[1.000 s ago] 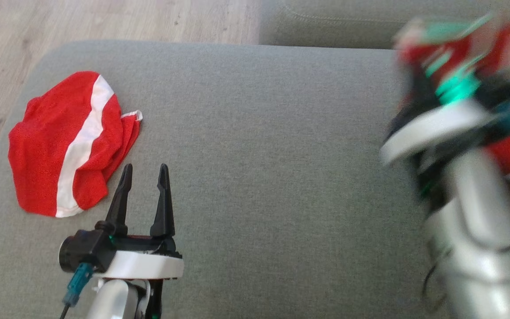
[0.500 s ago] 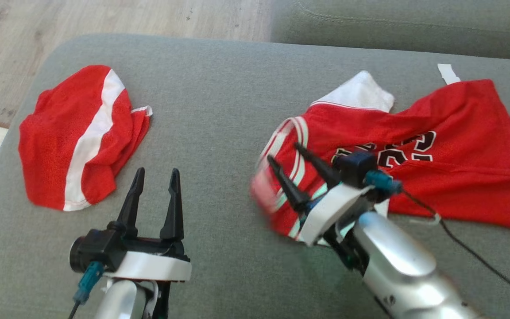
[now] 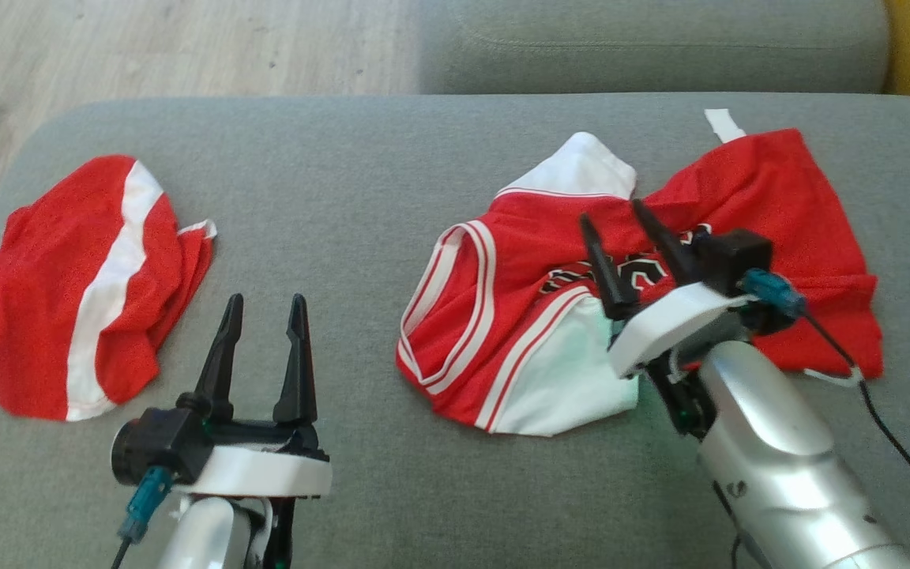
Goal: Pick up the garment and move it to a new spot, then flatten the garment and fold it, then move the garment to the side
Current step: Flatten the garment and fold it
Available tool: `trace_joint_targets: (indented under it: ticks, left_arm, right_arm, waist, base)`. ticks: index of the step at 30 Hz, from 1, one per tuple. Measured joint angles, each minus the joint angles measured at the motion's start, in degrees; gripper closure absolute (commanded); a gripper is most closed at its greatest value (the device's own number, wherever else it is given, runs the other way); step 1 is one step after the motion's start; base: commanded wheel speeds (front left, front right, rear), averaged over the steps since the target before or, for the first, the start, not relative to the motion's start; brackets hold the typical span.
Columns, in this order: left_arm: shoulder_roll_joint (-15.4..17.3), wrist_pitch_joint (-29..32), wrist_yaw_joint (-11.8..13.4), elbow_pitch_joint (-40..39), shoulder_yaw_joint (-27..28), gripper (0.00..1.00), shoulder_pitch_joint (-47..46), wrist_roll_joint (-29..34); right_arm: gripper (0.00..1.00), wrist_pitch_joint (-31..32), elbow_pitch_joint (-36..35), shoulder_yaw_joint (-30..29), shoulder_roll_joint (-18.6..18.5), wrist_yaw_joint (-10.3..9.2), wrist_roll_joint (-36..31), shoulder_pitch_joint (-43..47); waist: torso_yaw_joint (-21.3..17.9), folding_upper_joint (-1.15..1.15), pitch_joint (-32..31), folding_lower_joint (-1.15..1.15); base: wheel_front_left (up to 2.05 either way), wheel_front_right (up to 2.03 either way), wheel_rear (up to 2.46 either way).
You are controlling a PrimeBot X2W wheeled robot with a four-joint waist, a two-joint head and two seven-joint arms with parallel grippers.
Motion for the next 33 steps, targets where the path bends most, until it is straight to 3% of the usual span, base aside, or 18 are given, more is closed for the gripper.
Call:
trace_joint_targets:
  ticks: [6, 9, 14, 23, 28, 33]
  left_arm:
    - [0.0, 0.0, 0.0, -0.8, 0.0, 0.00, 0.3, 0.3]
    - [0.0, 0.0, 0.0, -1.3, -0.6, 0.00, 0.7, 0.2]
    - [0.0, 0.0, 0.0, -1.6, -1.1, 0.00, 1.4, -0.3]
    - [0.0, 0.0, -0.2, -1.3, -1.3, 0.00, 0.8, -1.5]
    - [0.2, 0.2, -1.9, 2.1, -3.3, 0.00, -2.7, -0.7]
    - [2.8, 9.7, -3.6, 7.0, -8.8, 0.00, -16.4, -2.2]
  right_arm:
    - [0.00, -1.1, -3.4, -11.5, 0.0, 0.00, -5.2, 4.0]
    - [0.00, -1.6, -9.9, -20.8, 0.0, 0.00, -10.6, 10.4]
    - [0.00, -1.6, -20.0, -28.5, 0.1, 0.00, -8.4, 18.9]
    - [0.00, -1.7, -26.0, -30.6, 0.9, 0.00, -6.4, 23.9]
    - [0.00, -1.7, -26.9, -30.3, 0.9, 0.00, -6.4, 23.2]
    - [0.00, -1.7, -27.8, -28.8, 0.9, 0.00, -6.5, 20.8]
  waist:
    - [-2.1, 0.00, -1.1, 0.00]
    - [-3.0, 0.00, -1.6, 0.00]
    - [-3.8, 0.00, -1.1, 0.00]
    - [-5.4, 0.00, 1.1, 0.00]
    - [-6.5, 0.00, 2.7, 0.00]
    - [-8.4, 0.00, 5.9, 0.01]
  base:
    - [0.00, 0.00, 0.00]
    - [0.00, 0.00, 0.00]
    - [0.00, 0.00, 0.00]
    - [0.00, 0.00, 0.00]
    - [0.00, 0.00, 0.00]
    - [0.00, 0.00, 0.00]
